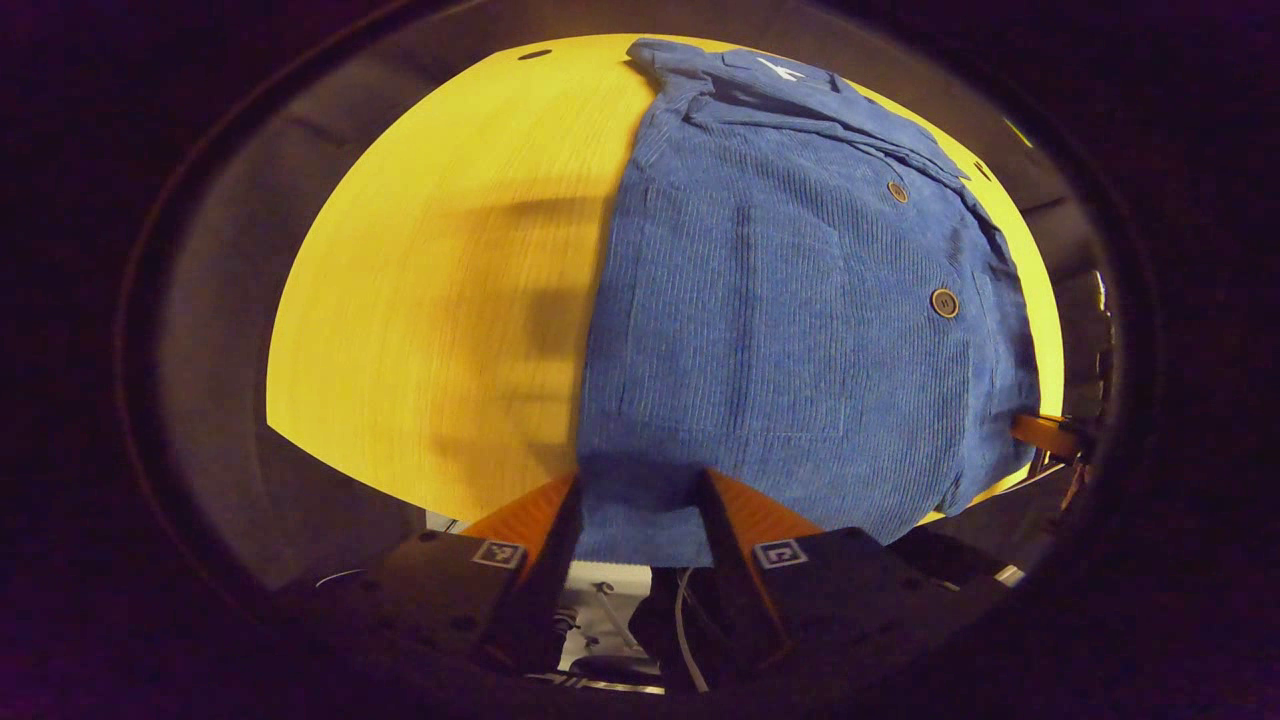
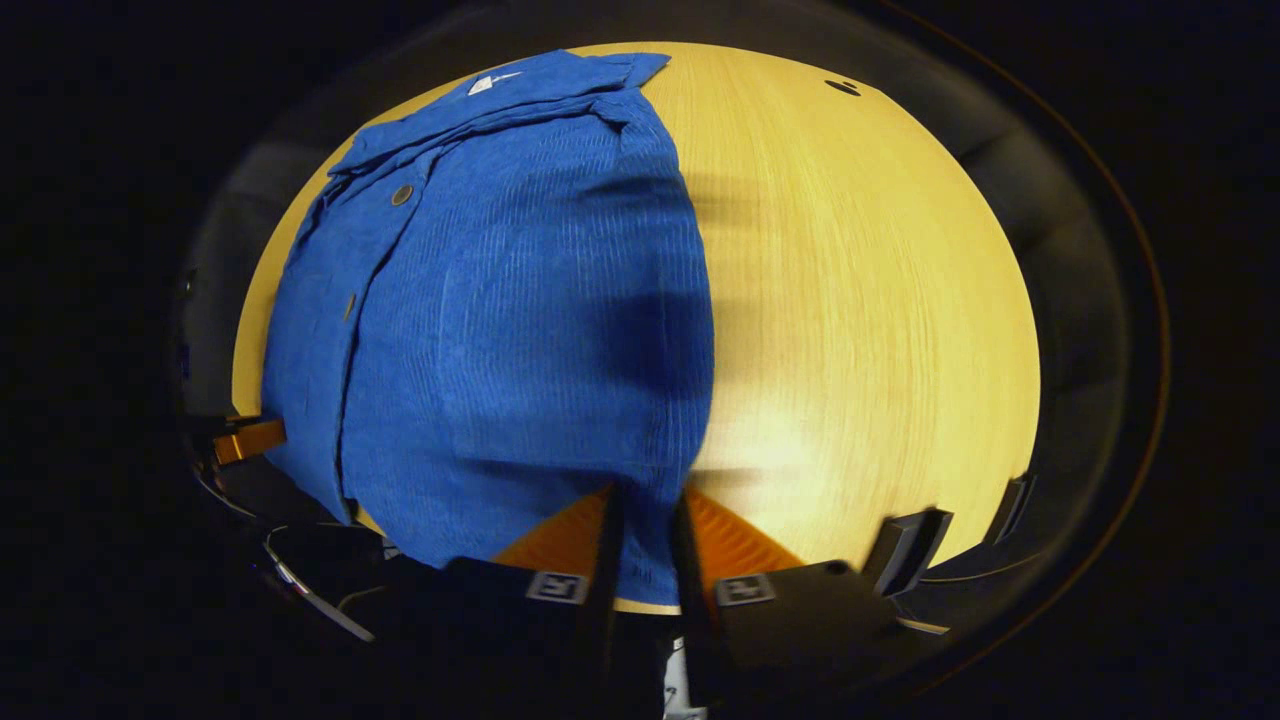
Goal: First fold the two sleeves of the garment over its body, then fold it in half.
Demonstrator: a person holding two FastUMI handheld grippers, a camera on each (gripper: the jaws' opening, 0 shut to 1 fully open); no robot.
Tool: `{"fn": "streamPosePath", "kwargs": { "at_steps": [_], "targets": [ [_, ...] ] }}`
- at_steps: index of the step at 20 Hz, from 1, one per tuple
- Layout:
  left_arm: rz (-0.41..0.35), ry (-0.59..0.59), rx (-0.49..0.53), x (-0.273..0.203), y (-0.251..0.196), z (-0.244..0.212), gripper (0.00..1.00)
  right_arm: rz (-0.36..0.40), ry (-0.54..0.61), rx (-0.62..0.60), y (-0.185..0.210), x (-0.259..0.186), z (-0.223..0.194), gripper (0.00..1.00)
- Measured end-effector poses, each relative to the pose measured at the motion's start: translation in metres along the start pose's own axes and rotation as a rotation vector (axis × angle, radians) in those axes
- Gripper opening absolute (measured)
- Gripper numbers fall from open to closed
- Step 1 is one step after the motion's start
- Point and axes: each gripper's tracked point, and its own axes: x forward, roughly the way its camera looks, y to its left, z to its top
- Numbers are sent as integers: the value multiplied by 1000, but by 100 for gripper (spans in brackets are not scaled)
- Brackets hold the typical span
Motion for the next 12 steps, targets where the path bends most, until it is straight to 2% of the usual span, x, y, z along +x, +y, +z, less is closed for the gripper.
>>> {"fn": "streamPosePath", "kwargs": {
  "at_steps": [1, 3, 7, 12],
  "targets": [
    [-21, -18, -3, 0, -6, 2, 40, 20, -2, -1, 3, -1, 1, 9],
    [-28, -41, -24, 2, -8, 1, 3, 58, -13, 19, 6, 1, 2, 6],
    [-129, -56, -88, -8, -12, -4, 0, 107, -31, 71, 14, -8, 4, 5],
    [-198, -170, -36, -58, -24, 15, 0, 186, -128, 95, 40, -59, 32, 5]
  ]
}}
